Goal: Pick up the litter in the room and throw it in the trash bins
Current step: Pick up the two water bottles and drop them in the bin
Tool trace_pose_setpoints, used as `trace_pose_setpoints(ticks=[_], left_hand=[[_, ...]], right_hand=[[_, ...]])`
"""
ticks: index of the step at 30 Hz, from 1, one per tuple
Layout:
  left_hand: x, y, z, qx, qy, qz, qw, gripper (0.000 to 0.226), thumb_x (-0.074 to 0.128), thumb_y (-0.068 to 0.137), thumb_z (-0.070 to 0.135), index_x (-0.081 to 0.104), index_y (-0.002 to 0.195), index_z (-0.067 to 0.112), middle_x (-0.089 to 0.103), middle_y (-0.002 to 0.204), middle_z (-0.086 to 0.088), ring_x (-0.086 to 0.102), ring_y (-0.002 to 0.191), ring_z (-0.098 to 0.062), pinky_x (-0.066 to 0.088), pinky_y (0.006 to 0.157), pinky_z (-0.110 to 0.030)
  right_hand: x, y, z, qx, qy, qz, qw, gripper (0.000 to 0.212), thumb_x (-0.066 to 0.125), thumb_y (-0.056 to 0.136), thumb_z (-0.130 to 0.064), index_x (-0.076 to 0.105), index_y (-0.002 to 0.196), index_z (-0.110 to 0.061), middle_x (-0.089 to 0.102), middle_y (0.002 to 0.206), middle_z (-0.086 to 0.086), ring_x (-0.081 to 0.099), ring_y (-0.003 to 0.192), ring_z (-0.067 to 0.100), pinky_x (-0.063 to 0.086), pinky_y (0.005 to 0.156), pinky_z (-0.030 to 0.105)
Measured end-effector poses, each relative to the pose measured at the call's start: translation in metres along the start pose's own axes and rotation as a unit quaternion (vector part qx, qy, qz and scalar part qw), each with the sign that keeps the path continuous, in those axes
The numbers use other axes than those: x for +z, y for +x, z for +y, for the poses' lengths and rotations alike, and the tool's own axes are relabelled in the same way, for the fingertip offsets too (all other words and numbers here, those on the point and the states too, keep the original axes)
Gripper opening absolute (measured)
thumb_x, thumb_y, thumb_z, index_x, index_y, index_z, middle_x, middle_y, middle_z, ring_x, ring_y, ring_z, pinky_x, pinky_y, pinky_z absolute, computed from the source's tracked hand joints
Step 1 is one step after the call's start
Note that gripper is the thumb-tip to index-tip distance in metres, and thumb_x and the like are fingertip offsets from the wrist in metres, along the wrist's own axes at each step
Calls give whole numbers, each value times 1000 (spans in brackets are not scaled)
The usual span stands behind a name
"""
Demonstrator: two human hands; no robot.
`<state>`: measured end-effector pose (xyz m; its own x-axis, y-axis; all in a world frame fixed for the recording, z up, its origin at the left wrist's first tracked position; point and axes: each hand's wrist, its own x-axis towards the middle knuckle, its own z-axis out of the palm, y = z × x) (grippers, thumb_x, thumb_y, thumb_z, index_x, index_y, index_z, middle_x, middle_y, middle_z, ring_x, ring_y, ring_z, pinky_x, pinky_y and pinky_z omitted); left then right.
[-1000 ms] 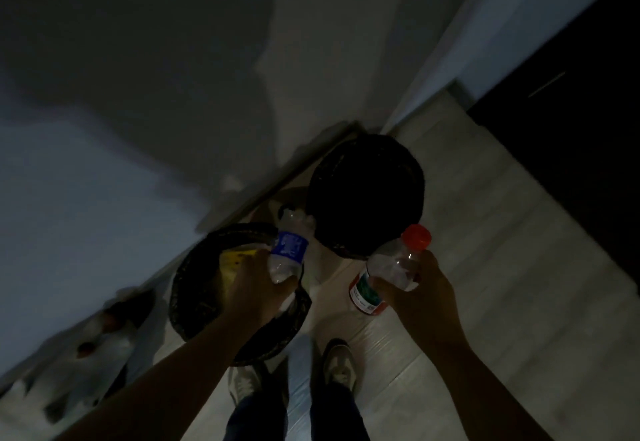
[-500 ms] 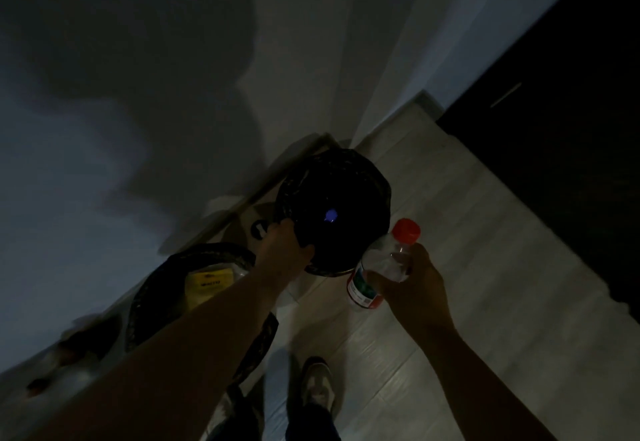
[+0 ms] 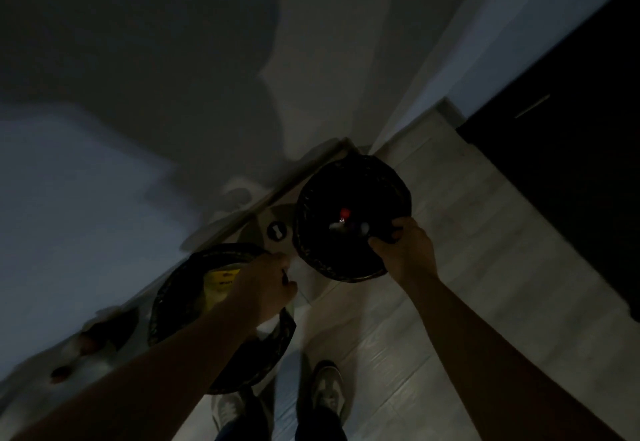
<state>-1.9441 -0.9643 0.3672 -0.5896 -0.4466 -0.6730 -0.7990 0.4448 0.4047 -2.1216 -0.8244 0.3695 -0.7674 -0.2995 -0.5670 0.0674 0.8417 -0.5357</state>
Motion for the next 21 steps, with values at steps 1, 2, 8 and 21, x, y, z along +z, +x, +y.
trace_pose_setpoints(ticks=[1,2,8,21], left_hand=[[-3,-2,1,3,-1,-2,1000,29,61,87,26,59,111,10,63,109,-8,60,99,-20,47,77,-25],[-6,-4,3,6,-5,-8,1000,30,61,88,26,58,113,10,62,112,-7,60,101,-19,46,78,-24],[-42,-39,10,47,30,-33,998,38,57,91,27,53,125,10,58,123,-8,55,114,-21,44,92,-27],[-187,-223,21,85,103,4,991,56,47,98,31,26,147,16,29,153,0,30,140,-12,18,108,-17]], right_hand=[[1,-4,1,-9,-21,0,1000,49,74,80,-19,54,123,-7,62,108,6,59,98,19,47,73,25],[1,-9,1,-19,-38,-3,999,42,73,80,-19,57,117,-8,60,94,-2,59,87,14,44,65,20],[-10,-57,-15,-42,-101,-46,993,29,70,81,-15,60,107,-11,59,81,-6,60,82,12,47,67,22],[-92,-229,-143,-219,-308,-144,915,53,63,89,-24,45,137,-11,53,130,10,50,122,24,43,98,28]])
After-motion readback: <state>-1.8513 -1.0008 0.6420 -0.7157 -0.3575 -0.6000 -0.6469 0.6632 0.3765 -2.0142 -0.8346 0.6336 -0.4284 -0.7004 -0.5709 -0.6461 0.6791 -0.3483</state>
